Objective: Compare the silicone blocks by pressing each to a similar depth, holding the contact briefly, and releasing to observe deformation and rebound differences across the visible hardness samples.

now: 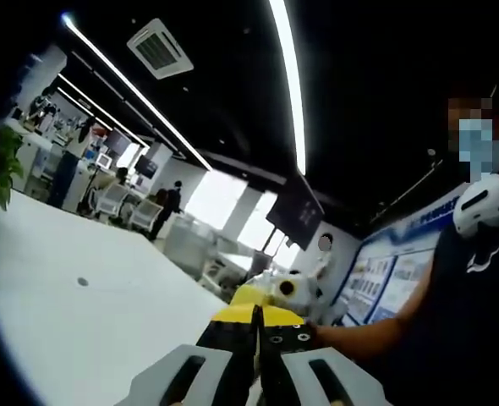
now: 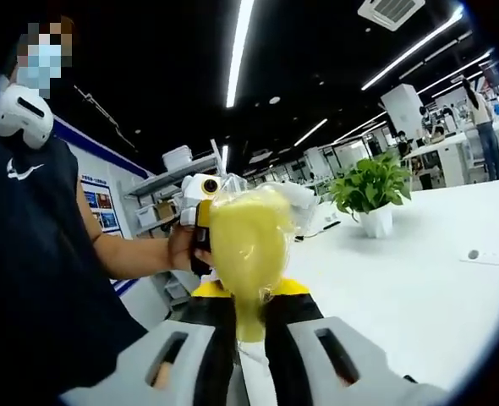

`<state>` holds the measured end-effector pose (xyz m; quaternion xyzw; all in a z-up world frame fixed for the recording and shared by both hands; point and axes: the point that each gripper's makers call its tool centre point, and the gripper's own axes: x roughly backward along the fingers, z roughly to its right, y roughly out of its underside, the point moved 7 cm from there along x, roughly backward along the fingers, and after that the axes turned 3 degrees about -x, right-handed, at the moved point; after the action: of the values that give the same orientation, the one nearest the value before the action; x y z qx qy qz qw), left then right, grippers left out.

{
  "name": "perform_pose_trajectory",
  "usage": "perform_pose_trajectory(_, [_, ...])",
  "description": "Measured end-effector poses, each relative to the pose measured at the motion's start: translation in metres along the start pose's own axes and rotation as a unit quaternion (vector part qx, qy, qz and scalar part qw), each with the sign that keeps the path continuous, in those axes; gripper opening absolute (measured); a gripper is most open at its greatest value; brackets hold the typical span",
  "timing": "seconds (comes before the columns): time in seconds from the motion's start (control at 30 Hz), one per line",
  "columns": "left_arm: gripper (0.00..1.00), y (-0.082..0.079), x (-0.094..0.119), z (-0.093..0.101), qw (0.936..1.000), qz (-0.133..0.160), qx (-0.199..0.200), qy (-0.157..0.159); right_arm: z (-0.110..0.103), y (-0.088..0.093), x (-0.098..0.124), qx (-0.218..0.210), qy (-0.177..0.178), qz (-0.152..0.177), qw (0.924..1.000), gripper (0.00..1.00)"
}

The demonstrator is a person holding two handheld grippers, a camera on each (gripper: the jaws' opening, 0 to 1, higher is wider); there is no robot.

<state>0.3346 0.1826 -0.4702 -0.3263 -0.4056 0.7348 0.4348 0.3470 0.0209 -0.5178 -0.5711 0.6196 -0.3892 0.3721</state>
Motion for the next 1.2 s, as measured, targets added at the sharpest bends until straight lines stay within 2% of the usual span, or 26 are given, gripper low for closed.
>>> perform_pose_trajectory(0.07, [0.00,-0.0003,-0.0005,-0.0003,1.0000,0.002,0.002,-0.001,0.0003,-0.0011,0.0004,-0.011,-0.004,-0.003,0.9999,0.05])
perform_pose_trajectory(0.43, [0.00,-0.0016,-0.0018,0.0008,0.9990,-0.007,-0.045,-0.006,-0.0019,-0.0033,0.0023,-0.004,0.008,-0.015,0.9998,0.01])
perform_pose_trajectory(0.7, [0.00,-0.0017,-0.0032,0.0016,0.9991,-0.004,-0.042,-0.004,-0.0027,-0.0047,0.0029,-0.004,0.003,-0.017,0.9998,0.00])
perform_pose_trajectory(0.93, [0.02,-0.0006,-0.0032,0.0010,0.9986,-0.010,-0.051,-0.006,-0.0035,-0.0041,0.0030,-0.007,0.002,-0.021,0.9997,0.00])
perform_pose_trajectory(1.03, [0.01,0.0005,-0.0031,0.0033,0.9985,-0.015,-0.052,0.002,-0.0039,-0.0034,0.0038,-0.002,0.002,-0.022,0.9998,0.00])
perform_pose_trajectory(1.2, [0.00,0.0021,-0.0038,0.0028,0.9981,-0.018,-0.058,-0.005,-0.0046,-0.0020,0.0049,-0.003,0.003,-0.023,0.9997,0.00])
